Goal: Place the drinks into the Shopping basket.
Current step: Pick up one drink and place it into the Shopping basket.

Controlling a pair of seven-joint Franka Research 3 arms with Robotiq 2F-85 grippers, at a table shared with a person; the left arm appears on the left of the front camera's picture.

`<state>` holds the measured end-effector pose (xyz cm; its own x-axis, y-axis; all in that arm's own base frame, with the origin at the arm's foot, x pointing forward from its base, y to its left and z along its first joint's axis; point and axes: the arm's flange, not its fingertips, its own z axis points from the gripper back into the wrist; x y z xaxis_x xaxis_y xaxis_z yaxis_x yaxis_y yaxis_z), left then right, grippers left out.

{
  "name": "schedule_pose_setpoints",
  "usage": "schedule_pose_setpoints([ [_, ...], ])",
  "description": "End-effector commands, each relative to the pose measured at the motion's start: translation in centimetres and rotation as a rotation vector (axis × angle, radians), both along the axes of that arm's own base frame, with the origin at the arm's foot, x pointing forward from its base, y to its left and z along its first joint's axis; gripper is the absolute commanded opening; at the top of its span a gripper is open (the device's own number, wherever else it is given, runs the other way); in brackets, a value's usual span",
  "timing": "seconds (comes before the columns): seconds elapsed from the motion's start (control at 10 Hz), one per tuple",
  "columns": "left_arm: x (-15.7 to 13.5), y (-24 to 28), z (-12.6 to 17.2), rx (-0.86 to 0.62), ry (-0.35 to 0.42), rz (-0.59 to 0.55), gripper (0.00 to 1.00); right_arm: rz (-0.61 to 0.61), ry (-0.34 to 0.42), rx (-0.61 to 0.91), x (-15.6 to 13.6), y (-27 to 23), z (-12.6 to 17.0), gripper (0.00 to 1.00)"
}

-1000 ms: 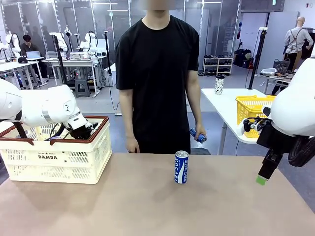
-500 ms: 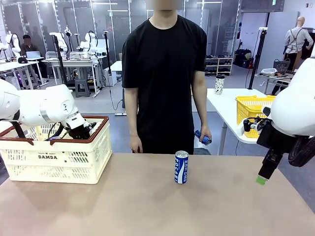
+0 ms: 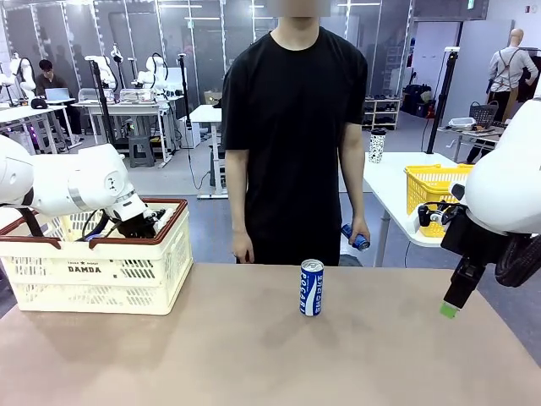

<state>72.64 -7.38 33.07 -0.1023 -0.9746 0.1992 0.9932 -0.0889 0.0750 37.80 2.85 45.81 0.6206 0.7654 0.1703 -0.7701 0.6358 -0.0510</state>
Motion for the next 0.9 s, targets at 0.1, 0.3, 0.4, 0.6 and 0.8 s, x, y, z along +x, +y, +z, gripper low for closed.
schedule_pose_setpoints([
  [0.1,0.0,0.0,-0.2,0.001,0.002,-0.001,1.0,-0.001,0.001,0.0,-0.1,-0.1,0.0,1.0],
  [0.3,0.0,0.0,-0.2,0.001,0.002,-0.001,1.0,-0.001,0.001,0.0,-0.1,-0.1,0.0,1.0],
  [0.4,0.0,0.0,-0.2,0.001,0.002,-0.001,1.0,-0.001,0.001,0.0,-0.1,-0.1,0.0,1.0],
  [0.6,-0.5,0.1,1.1,-0.025,0.015,-0.024,1.0,-0.001,0.001,0.0,-0.1,-0.1,0.0,1.0],
  [0.8,-2.4,0.9,4.9,0.0,-0.07,-0.031,1.0,-0.001,0.001,0.0,-0.1,-0.1,0.0,1.0],
])
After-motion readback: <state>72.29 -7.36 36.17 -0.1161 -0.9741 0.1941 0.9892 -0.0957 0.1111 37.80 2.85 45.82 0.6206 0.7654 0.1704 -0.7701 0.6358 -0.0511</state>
